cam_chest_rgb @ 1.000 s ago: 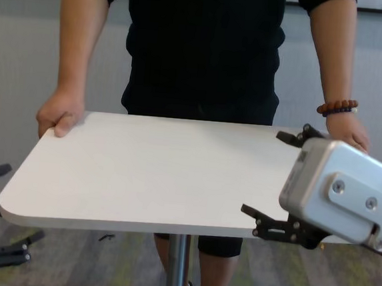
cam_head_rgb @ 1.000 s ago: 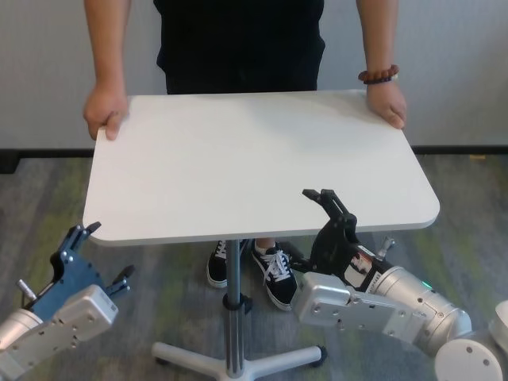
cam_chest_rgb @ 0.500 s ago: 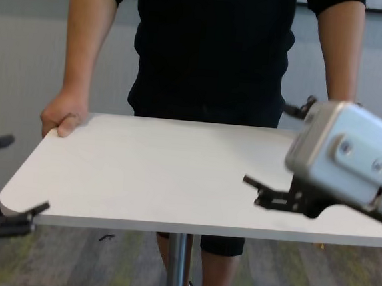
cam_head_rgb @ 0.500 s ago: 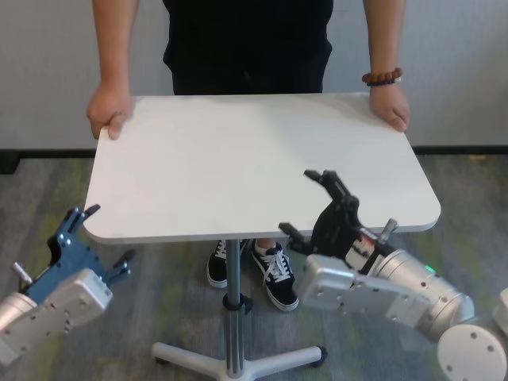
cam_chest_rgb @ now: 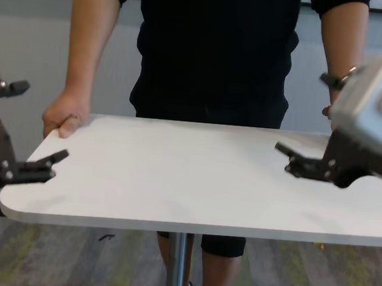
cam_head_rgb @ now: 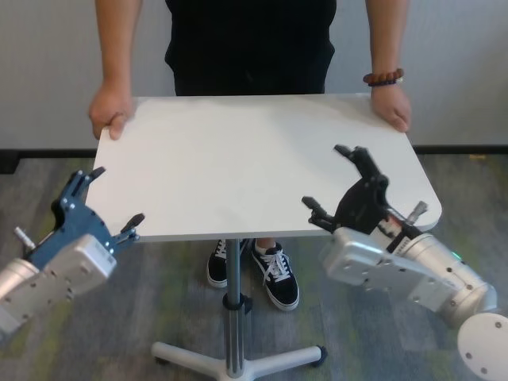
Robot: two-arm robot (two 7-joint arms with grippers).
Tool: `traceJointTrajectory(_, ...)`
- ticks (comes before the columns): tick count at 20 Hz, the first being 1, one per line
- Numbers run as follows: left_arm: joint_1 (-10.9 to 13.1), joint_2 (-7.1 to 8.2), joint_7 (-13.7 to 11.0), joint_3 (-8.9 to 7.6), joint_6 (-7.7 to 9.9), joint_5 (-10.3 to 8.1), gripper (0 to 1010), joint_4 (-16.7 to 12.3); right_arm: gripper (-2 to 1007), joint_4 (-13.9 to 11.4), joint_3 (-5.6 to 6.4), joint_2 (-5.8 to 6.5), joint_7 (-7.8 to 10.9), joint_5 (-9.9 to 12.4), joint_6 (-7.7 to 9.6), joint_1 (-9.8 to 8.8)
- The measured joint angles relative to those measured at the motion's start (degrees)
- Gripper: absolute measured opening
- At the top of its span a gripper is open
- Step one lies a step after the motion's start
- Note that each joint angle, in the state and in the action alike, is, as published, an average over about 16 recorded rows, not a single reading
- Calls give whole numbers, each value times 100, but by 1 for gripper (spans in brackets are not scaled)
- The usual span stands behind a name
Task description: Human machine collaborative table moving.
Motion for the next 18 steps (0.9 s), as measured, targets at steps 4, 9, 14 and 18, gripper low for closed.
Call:
traceJointTrajectory(4,-91,-39,-303,-57,95,-365,1000,-113,1001,62,142,-127,-104,270,-185,-90)
traceJointTrajectory(9,-146,-65,-634,-115,210,-859,1000,-215,1001,160,280,-327,-227,609,-471,-213)
traceJointTrajectory(14,-108,-50,-868,-163,321,-1266,1000,-301,1001,165,383,-543,-367,855,-658,-391)
traceJointTrajectory(18,-45,-25,-926,-188,369,-1409,1000,-353,1001,60,447,-688,-508,924,-738,-579)
